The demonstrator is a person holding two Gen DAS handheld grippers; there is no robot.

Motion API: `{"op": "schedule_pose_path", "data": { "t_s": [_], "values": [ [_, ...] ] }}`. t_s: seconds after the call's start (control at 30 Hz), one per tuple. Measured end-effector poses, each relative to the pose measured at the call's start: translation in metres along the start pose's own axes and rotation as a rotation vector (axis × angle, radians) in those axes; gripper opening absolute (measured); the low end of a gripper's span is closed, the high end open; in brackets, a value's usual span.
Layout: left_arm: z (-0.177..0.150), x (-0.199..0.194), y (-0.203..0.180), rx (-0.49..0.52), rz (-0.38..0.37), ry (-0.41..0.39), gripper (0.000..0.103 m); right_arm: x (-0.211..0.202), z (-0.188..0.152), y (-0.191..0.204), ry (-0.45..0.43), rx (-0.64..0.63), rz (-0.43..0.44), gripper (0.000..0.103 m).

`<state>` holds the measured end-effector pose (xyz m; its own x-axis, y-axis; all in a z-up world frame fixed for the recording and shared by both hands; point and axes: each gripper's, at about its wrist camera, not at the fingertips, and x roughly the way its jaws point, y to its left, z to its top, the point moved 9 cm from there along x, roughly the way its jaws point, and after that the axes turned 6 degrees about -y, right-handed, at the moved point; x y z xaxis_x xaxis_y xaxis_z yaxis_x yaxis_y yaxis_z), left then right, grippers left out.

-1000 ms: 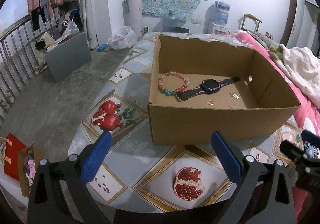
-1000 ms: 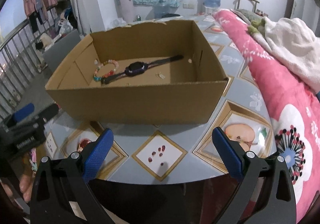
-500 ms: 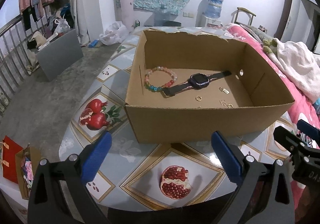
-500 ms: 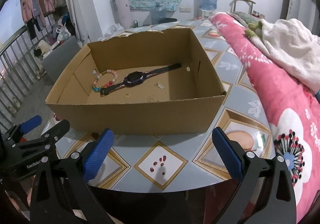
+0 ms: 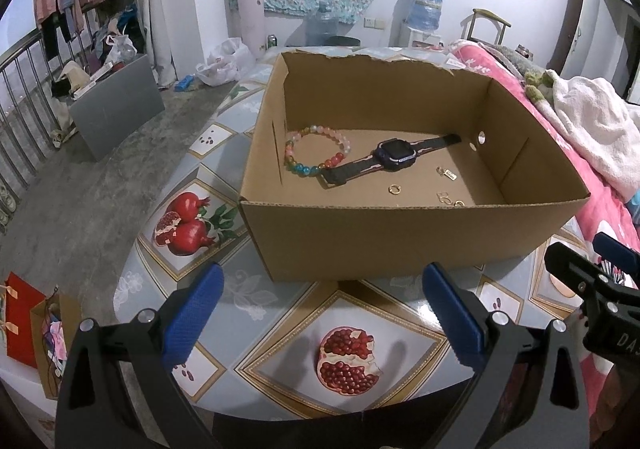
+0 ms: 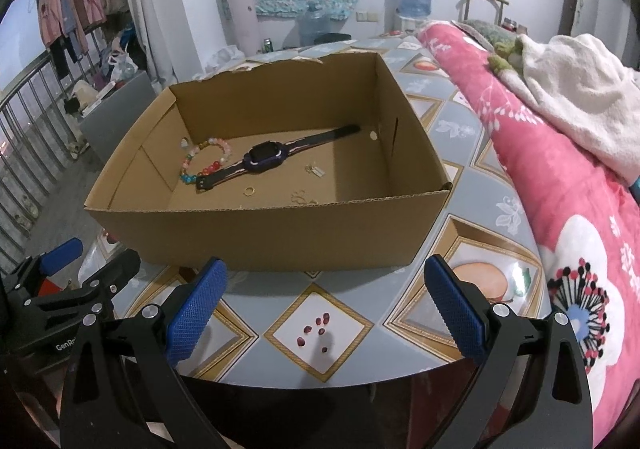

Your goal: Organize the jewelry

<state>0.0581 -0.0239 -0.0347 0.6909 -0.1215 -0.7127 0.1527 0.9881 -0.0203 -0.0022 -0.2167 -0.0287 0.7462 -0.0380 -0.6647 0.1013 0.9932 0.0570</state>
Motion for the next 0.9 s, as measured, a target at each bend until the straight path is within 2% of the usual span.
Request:
{"op": "schedule_pose_path", "data": {
  "t_s": [0.9],
  "values": [
    [-0.0051, 0.002, 0.0038, -0.014, 0.009, 0.02, 0.098, 0.0012, -0.0001, -0.0013, 0.004, 0.0, 0.001, 0.095]
  ]
}}
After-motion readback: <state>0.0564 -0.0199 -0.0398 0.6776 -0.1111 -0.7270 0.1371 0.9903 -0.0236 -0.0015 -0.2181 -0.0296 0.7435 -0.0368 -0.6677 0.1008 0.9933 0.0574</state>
